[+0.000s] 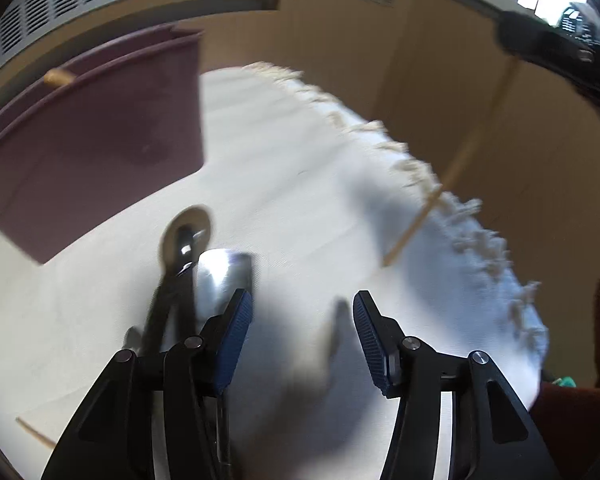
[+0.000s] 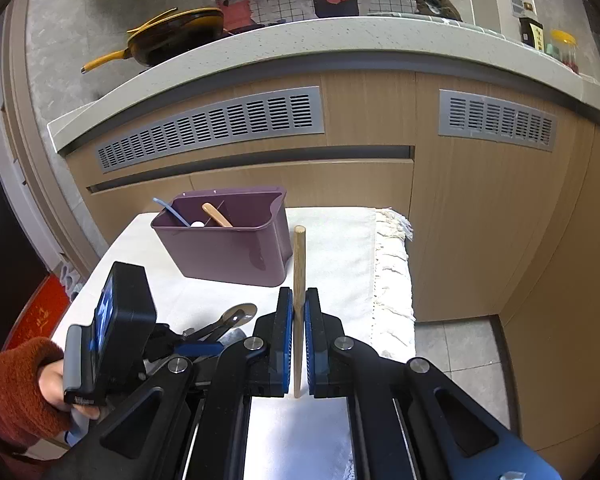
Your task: Organize utensils
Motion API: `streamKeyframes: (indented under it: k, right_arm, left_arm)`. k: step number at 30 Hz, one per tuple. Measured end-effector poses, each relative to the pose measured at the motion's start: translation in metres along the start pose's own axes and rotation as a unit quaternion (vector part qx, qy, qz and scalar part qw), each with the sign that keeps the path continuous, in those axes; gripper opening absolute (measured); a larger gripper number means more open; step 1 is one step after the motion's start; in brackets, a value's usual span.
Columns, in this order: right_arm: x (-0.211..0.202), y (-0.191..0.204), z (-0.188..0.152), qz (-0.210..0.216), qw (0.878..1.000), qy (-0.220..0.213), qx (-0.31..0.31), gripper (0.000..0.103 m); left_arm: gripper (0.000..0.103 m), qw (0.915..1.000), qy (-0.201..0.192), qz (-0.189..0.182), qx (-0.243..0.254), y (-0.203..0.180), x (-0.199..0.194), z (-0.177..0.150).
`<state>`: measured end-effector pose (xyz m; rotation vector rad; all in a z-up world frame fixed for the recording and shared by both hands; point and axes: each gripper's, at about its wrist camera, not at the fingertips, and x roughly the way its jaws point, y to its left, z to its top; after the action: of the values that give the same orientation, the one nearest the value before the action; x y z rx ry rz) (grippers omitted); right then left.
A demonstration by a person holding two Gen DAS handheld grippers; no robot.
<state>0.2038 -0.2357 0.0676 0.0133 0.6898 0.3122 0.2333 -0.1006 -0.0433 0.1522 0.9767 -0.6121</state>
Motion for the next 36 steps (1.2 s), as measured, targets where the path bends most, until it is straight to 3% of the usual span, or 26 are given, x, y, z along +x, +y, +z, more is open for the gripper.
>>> streamKeyframes:
  k: [3, 10, 12, 14, 18, 22, 26, 30, 36]
  right_arm:
    - [-0.001, -0.002, 0.000, 0.001, 1.000, -0.003, 0.002, 0.005]
    - [-0.001, -0.003, -0.002, 0.002, 1.000, -0.005, 0.002, 0.005]
    - [0.000, -0.003, -0.003, 0.003, 1.000, -0.006, 0.003, 0.005]
    - [0.000, -0.003, -0.003, 0.002, 1.000, -0.006, 0.001, 0.005]
    - [0.000, -0.003, -0.003, 0.003, 1.000, -0.007, 0.001, 0.005]
    - [-0.001, -0.004, -0.003, 0.003, 1.000, -0.007, 0.003, 0.005]
    - [-0.002, -0.003, -0.003, 0.002, 1.000, -0.009, -0.001, 0.005]
    - [-0.004, -0.002, -0.001, 0.001, 1.000, -0.012, -0.005, 0.005]
    - [-0.005, 0.000, 0.000, -0.001, 1.000, -0.012, -0.010, 0.005]
  left_arm:
    - [0.054, 0.9993, -0.027, 0.019, 0.018, -0.001, -0.008, 0.006]
    - [0.054, 0.9983, 0.019, 0.047, -0.029, 0.030, 0.003, 0.011]
    - [0.054, 0.9974, 0.015, 0.060, -0.038, 0.031, 0.005, 0.009]
    - [0.054, 0.9976, 0.012, 0.053, -0.042, 0.028, 0.007, 0.010]
    - [0.054, 0.9993, 0.031, 0.000, -0.023, 0.013, 0.008, 0.009]
    - [0.054, 0.9983, 0.022, 0.051, -0.016, 0.013, 0.009, 0.009]
    - [0.054, 0.9978, 0.026, 0.047, -0.040, 0.029, 0.004, 0.010]
    - [0.054, 0.9977, 0.032, 0.050, -0.034, 0.030, 0.008, 0.011]
    - [0.054, 0.9989, 0.031, 0.024, -0.027, 0.023, 0.016, 0.020]
